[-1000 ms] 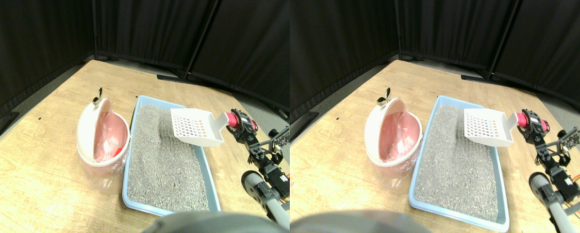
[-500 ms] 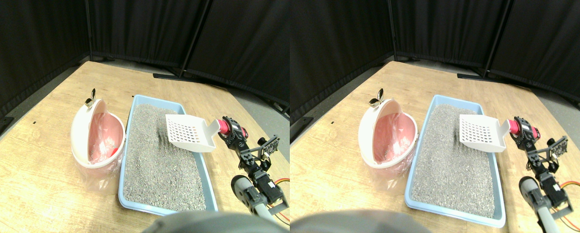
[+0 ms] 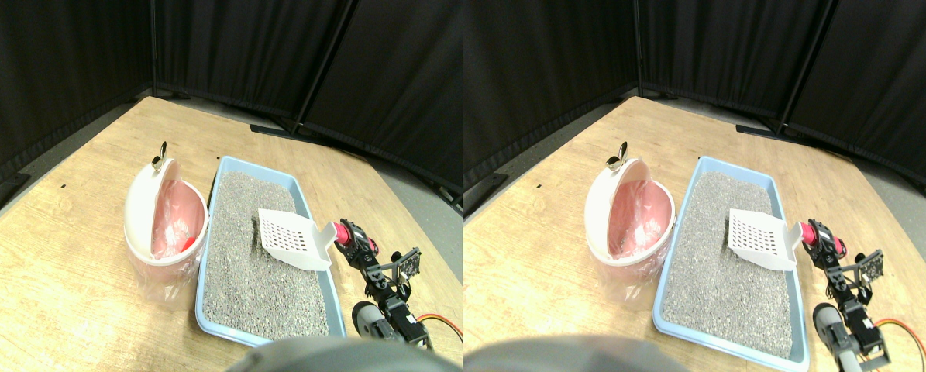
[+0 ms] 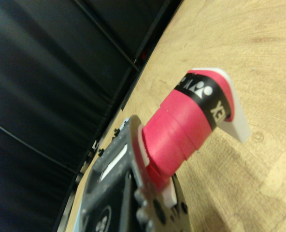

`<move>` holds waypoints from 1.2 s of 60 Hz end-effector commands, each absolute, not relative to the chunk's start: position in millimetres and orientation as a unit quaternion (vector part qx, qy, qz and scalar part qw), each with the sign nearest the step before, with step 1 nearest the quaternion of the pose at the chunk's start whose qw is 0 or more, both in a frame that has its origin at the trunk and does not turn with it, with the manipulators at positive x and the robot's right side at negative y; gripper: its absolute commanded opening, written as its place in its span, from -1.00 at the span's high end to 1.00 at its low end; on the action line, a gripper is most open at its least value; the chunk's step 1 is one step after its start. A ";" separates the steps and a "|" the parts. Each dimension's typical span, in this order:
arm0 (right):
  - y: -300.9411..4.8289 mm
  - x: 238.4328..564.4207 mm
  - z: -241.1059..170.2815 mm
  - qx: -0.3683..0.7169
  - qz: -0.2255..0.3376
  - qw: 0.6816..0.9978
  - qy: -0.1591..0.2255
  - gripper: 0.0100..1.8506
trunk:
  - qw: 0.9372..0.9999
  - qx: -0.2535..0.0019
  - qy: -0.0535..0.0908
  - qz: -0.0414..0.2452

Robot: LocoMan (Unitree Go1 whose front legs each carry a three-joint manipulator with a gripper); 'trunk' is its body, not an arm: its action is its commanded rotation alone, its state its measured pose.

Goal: Scoop (unimanual)

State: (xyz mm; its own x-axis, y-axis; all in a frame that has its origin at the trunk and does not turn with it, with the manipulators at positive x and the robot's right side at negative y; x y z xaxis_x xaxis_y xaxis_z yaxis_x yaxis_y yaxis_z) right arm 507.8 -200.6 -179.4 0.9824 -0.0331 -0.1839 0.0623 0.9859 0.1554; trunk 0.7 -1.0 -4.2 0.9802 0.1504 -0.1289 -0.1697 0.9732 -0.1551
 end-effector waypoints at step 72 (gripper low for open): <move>-216.3 489.2 -144.0 0.067 -0.016 0.947 0.313 -0.62 | 0.990 -0.087 0.061 0.087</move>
State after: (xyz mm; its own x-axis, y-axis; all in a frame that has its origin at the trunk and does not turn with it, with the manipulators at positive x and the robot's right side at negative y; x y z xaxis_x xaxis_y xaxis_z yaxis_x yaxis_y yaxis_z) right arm 489.3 -218.0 -150.8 0.7829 0.0018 -0.6221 0.0873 0.9898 0.1128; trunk -1.0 -1.2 -4.4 0.9794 0.1550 -0.1293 -0.1751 0.9710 -0.1627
